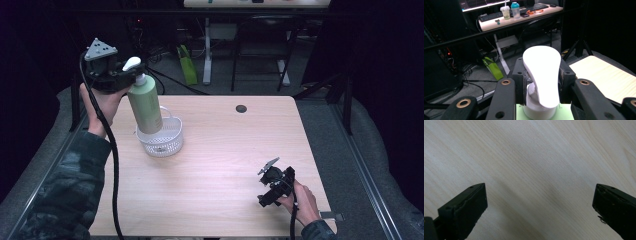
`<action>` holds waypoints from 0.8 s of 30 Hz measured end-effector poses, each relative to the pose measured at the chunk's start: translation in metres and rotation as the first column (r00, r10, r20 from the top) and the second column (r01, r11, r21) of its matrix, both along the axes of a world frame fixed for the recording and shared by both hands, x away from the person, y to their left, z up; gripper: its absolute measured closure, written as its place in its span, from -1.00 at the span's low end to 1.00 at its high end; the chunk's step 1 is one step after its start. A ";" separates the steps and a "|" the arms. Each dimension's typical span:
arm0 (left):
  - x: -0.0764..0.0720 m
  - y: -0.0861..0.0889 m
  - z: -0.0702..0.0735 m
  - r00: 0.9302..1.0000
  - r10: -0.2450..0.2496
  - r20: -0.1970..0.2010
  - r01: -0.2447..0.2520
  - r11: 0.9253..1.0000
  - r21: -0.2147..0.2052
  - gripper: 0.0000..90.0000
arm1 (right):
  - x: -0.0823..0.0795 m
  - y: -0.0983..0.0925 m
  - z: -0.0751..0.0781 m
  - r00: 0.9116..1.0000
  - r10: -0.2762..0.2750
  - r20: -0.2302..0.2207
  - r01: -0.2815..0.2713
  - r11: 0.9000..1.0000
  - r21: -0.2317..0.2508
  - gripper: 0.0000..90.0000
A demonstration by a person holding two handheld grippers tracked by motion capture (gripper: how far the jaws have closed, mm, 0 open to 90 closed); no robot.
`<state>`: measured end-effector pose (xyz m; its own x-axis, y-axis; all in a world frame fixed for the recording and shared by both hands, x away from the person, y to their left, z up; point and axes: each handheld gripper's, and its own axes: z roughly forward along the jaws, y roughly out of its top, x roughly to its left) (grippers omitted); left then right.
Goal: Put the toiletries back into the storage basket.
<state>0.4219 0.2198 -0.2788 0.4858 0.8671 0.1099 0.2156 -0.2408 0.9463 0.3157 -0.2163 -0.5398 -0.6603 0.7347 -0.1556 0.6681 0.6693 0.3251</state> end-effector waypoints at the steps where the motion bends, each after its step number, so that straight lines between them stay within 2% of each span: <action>1: 0.001 0.000 -0.001 1.000 0.000 -0.003 0.000 1.000 0.001 0.48 | 0.000 0.000 0.000 1.000 0.000 0.001 0.000 1.000 0.000 -1.00; 17: 0.015 0.000 -0.025 0.999 0.011 -0.037 -0.011 1.000 -0.001 0.48 | -0.001 0.001 0.000 1.000 0.012 0.005 -0.012 1.000 -0.010 -1.00; 24: 0.020 0.003 -0.030 0.998 0.011 -0.057 -0.012 0.999 -0.031 0.48 | -0.001 0.001 0.000 1.000 0.011 0.004 -0.011 1.000 -0.009 -1.00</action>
<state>0.4419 0.2231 -0.3090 0.4804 0.8753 0.0557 0.2714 -0.2088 0.9395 0.3150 -0.2149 -0.5395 -0.6680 0.7257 -0.1649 0.6593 0.6799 0.3211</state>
